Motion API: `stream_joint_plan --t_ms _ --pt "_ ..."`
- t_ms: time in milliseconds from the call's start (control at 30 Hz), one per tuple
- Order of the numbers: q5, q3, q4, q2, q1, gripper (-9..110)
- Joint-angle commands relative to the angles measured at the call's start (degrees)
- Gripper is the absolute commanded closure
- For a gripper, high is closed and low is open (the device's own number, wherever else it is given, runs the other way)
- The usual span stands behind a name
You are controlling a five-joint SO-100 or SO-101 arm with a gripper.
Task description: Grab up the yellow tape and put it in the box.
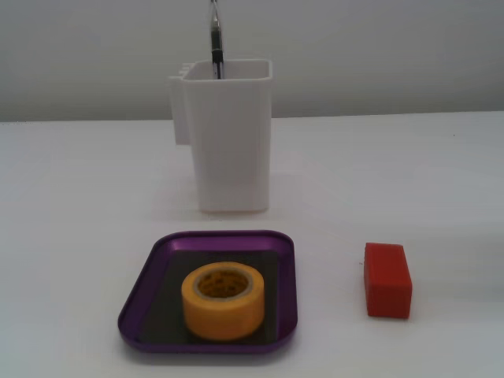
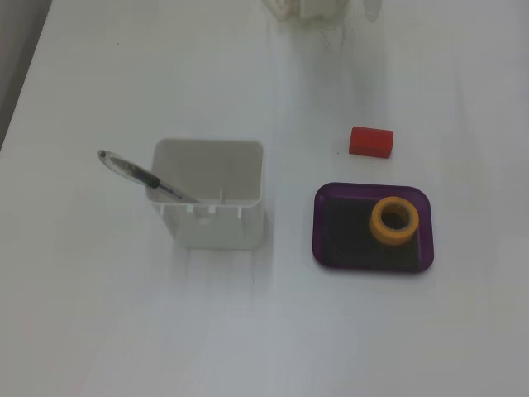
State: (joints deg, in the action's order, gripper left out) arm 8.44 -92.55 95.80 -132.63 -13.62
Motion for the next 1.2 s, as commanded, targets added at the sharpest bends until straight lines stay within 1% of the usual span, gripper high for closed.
stream_joint_plan --t_ms 0,167,300,433,600,833,1033,1167 --pt "-1.1 -8.1 -3.0 -9.9 4.3 83" --pt "-8.3 -23.6 -8.3 -23.6 14.5 83" --pt "-10.3 -34.6 -10.6 -35.8 20.0 83" --pt "-9.8 -43.8 -12.2 -47.6 20.0 83" --pt "-10.2 -55.2 -15.5 -57.9 20.0 83" --pt "-10.0 -65.0 -23.4 -62.7 20.0 83" --pt "-9.3 -77.0 -26.1 -63.3 19.9 83" --pt "-9.2 -80.1 -26.1 -63.3 19.7 83"
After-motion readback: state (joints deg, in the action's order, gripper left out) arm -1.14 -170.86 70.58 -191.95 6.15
